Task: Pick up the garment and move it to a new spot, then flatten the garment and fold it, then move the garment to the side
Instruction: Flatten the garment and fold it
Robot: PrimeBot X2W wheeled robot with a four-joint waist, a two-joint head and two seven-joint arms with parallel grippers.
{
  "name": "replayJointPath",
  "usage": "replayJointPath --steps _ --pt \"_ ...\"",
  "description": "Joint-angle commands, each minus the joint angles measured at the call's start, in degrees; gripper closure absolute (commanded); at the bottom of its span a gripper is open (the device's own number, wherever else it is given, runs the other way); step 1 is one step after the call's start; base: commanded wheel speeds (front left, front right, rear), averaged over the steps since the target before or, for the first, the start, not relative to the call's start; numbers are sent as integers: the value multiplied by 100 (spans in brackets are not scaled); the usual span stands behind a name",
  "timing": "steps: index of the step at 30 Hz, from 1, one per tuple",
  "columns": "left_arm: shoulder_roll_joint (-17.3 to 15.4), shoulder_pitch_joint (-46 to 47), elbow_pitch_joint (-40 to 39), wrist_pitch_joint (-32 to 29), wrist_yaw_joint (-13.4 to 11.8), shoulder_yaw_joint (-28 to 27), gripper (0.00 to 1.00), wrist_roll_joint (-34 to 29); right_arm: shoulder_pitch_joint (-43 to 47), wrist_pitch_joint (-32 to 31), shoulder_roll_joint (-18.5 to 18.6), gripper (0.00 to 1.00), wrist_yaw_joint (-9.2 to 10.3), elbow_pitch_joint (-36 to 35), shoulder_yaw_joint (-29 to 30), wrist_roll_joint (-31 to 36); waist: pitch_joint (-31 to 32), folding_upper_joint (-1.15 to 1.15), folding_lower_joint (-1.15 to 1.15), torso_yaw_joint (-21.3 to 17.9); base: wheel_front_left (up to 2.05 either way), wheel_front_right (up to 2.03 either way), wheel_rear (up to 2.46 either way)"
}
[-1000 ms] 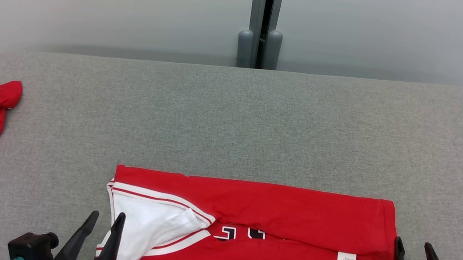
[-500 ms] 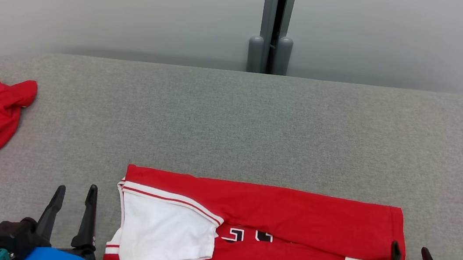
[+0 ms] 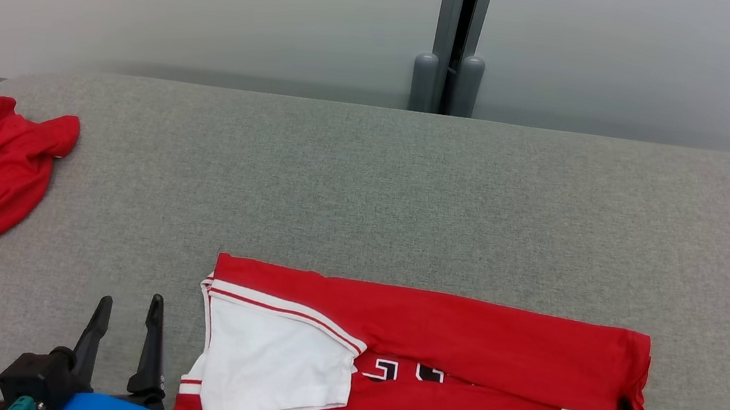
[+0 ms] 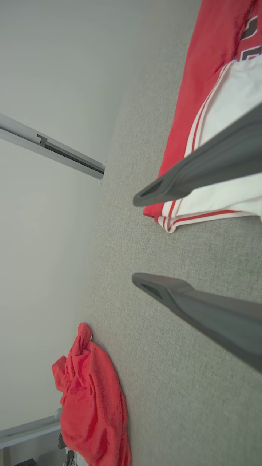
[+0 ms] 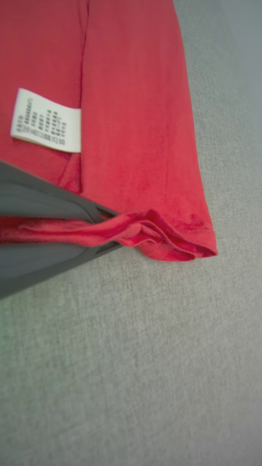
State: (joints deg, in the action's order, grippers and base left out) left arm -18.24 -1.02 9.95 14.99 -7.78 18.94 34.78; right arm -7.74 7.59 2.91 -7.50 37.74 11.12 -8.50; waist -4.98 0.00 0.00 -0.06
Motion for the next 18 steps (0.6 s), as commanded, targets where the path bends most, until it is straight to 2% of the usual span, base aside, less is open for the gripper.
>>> replayJointPath --steps 1,7,14,18 --pt "17 -14 6 27 -21 12 0 -16 -61 22 6 100 2 58 49 28 18 0 0 -43 0 0 0" --pt "77 7 -10 27 -33 100 0 -60 -235 8 42 100 5 -142 498 144 54 0 0 -242 0 0 0" --pt "112 75 -61 6 -42 137 0 -33 -193 -291 398 100 1 -780 1405 329 36 0 0 -422 0 0 0" --pt "116 110 -64 5 -19 174 0 -52 -191 -500 290 100 1 -1137 1450 266 15 0 0 -476 0 0 0"
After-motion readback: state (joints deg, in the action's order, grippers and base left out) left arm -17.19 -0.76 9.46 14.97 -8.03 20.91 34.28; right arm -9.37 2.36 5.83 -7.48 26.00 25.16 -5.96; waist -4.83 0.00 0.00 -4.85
